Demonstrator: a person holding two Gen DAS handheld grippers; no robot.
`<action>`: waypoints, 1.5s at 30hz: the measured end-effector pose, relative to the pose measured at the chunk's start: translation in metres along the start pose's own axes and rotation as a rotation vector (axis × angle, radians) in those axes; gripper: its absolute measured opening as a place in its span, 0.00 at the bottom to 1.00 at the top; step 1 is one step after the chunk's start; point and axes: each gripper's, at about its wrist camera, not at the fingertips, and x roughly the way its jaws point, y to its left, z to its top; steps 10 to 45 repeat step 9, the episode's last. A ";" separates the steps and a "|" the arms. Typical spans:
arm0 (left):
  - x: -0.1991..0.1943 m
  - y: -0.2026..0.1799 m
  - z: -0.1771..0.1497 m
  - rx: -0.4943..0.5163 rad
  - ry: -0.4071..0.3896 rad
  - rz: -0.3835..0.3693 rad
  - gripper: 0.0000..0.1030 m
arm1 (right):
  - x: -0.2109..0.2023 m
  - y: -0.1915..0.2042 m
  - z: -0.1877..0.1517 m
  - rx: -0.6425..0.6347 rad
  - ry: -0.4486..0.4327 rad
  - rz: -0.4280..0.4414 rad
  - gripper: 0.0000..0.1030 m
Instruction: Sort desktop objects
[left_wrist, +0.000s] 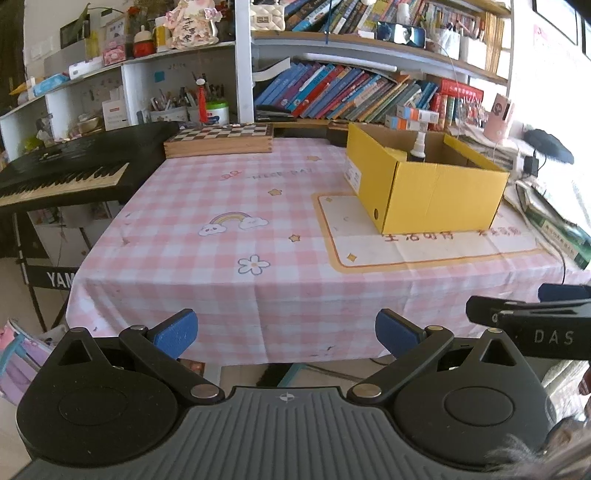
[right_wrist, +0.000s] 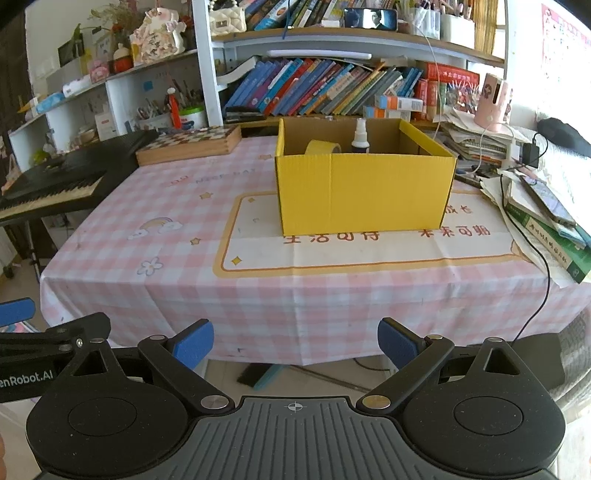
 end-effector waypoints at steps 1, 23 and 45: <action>0.000 -0.001 0.000 0.006 0.000 0.005 1.00 | 0.000 0.000 0.000 0.000 0.001 0.000 0.95; -0.001 0.001 0.002 0.003 -0.014 0.006 1.00 | 0.004 -0.001 0.001 -0.003 0.015 0.004 0.95; -0.001 0.001 0.002 0.003 -0.014 0.006 1.00 | 0.004 -0.001 0.001 -0.003 0.015 0.004 0.95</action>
